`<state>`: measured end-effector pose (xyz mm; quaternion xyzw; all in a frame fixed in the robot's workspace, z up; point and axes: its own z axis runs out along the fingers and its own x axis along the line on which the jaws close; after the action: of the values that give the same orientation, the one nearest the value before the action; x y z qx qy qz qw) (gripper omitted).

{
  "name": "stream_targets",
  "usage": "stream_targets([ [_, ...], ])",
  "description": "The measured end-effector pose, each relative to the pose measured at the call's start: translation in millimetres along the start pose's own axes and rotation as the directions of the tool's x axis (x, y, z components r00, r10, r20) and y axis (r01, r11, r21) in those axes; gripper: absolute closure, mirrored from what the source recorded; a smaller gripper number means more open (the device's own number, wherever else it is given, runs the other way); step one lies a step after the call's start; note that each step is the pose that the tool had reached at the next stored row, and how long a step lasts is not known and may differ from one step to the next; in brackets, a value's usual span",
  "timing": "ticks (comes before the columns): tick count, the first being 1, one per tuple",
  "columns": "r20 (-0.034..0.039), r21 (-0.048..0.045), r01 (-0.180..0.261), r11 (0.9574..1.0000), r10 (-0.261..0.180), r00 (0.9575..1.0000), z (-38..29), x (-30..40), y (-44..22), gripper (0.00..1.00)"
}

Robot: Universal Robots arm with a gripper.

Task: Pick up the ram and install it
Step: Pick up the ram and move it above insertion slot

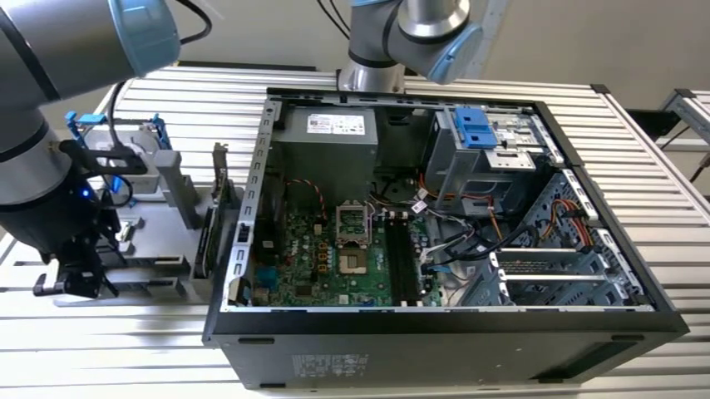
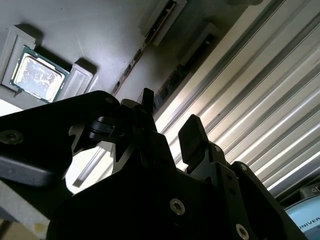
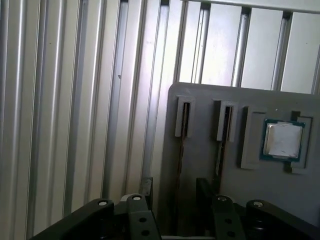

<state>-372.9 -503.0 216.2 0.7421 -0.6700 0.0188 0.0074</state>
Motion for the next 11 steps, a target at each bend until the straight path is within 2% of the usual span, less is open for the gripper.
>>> stream_targets([
  [11,0.0001,0.0000,0.000,1.0000,0.000,1.0000,8.8,-2.5,0.2,0.00],
])
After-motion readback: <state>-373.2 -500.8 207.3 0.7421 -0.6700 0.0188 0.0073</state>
